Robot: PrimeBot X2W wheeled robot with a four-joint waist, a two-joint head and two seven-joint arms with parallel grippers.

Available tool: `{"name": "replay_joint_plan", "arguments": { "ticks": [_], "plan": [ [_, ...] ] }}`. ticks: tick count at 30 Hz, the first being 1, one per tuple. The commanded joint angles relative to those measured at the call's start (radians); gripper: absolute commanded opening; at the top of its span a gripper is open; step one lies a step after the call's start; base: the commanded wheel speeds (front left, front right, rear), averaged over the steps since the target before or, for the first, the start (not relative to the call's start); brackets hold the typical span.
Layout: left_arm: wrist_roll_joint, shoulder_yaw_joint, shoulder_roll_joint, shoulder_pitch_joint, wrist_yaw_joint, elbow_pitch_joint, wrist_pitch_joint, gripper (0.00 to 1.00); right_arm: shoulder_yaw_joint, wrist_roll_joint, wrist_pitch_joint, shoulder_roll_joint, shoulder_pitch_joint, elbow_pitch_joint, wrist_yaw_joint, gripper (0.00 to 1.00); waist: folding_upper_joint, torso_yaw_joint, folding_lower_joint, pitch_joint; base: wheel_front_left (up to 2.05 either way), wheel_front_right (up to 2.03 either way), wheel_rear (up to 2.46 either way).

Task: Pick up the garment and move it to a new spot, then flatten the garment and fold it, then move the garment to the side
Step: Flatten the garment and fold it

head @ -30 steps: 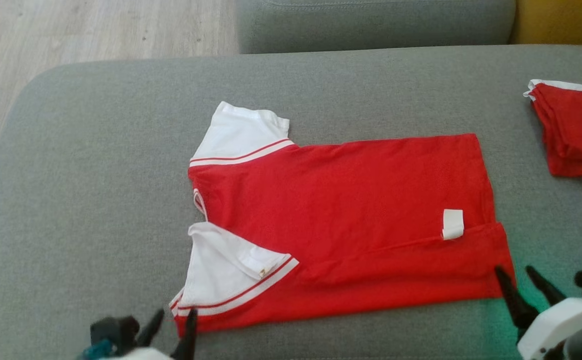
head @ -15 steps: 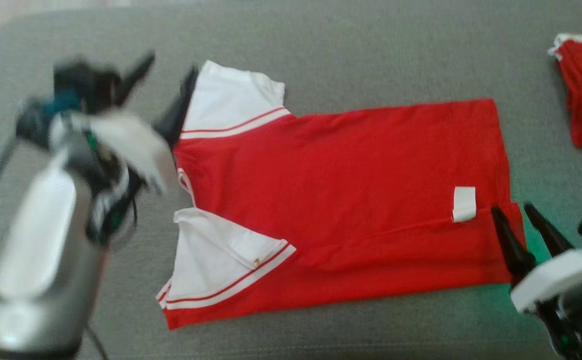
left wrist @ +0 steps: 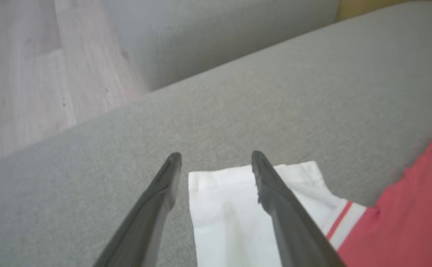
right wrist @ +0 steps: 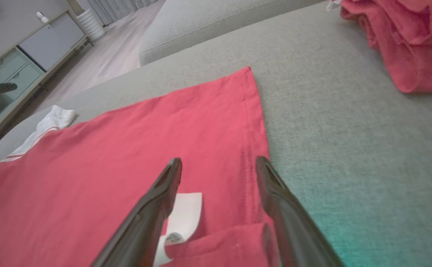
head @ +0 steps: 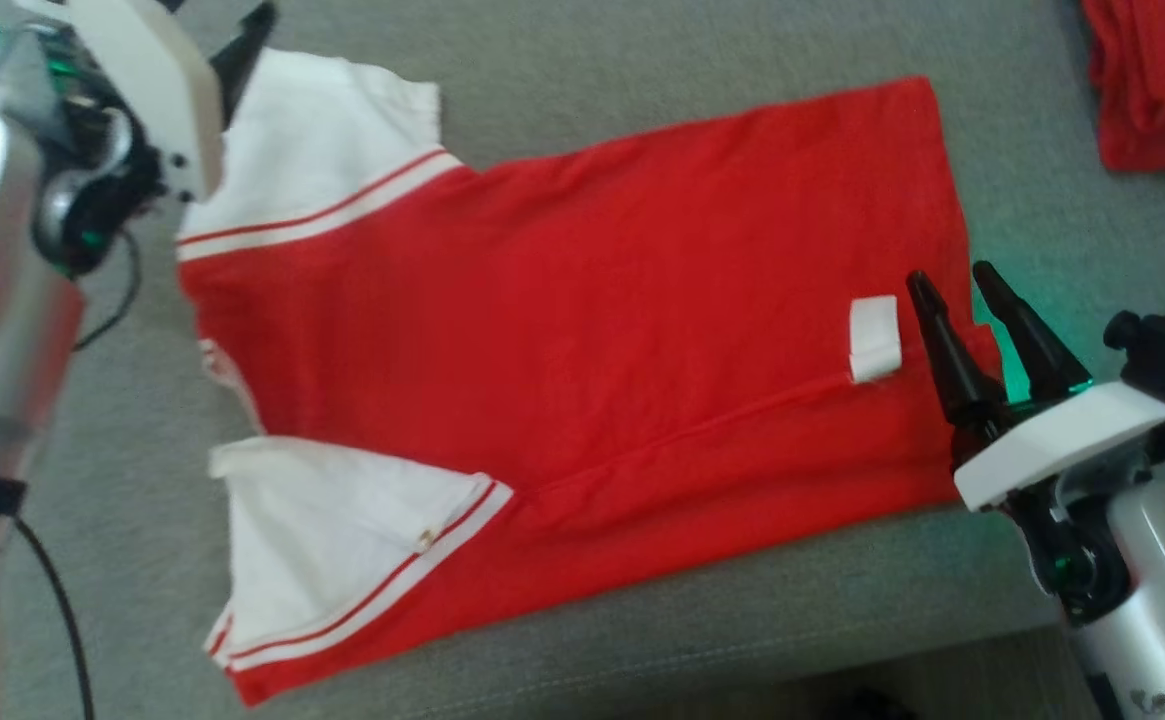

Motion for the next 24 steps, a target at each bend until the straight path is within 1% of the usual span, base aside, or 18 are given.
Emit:
{"name": "replay_joint_plan", "arguments": {
  "ticks": [1,3,10,14,17,20,21,22,23,24],
  "plan": [
    [-0.013,0.023,0.060,-0.057,-0.005,-0.001,0.007,1.00,0.020,0.009,-0.017,-0.017,-0.014,-0.023,0.004,1.00,0.0000,-0.040,-0.0002,0.045,0.00,0.00,0.00],
    [-0.020,0.004,0.078,-0.075,-0.006,0.041,0.013,1.00,0.027,0.019,-0.030,-0.020,-0.021,-0.014,0.004,1.00,0.0000,-0.050,-0.0002,0.058,0.00,0.00,0.00],
    [-0.043,-0.064,0.134,-0.090,-0.006,0.132,-0.022,1.00,0.049,0.036,-0.071,-0.024,-0.037,0.026,0.004,1.00,0.0000,-0.069,-0.0002,0.077,0.00,0.00,0.00],
    [-0.040,-0.081,0.143,-0.103,-0.006,0.171,-0.059,1.00,0.060,0.042,-0.084,-0.029,-0.047,0.042,0.004,1.00,0.0000,-0.071,-0.0002,0.083,0.00,0.00,0.00],
    [-0.046,-0.088,0.137,-0.103,-0.006,0.190,-0.068,1.00,0.062,0.045,-0.090,-0.031,-0.052,0.048,0.004,1.00,0.0000,-0.072,-0.0002,0.085,0.00,0.00,0.00],
    [-0.049,-0.116,0.132,-0.104,-0.006,0.203,-0.075,1.00,0.064,0.045,-0.097,-0.034,-0.057,0.057,0.004,1.00,0.0000,-0.070,-0.0002,0.086,0.00,0.00,0.00],
    [-0.050,-0.126,0.132,-0.105,-0.006,0.203,-0.079,0.65,0.064,0.045,-0.098,-0.035,-0.058,0.060,0.004,1.00,0.0000,-0.069,-0.0002,0.086,0.00,0.00,0.00],
    [-0.055,-0.140,0.131,-0.104,-0.006,0.201,-0.078,0.21,0.065,0.045,-0.100,-0.035,-0.059,0.062,0.004,1.00,0.0000,-0.068,-0.0002,0.085,0.00,0.00,0.00],
    [-0.061,-0.152,0.131,-0.104,-0.006,0.198,-0.078,0.00,0.066,0.046,-0.101,-0.036,-0.060,0.062,0.004,1.00,0.0000,-0.066,-0.0002,0.084,0.00,0.00,0.00],
    [-0.068,-0.162,0.131,-0.104,-0.006,0.195,-0.082,0.00,0.068,0.049,-0.102,-0.036,-0.062,0.060,0.004,1.00,0.0000,-0.064,-0.0002,0.082,0.00,0.00,0.00]
  ]
}}
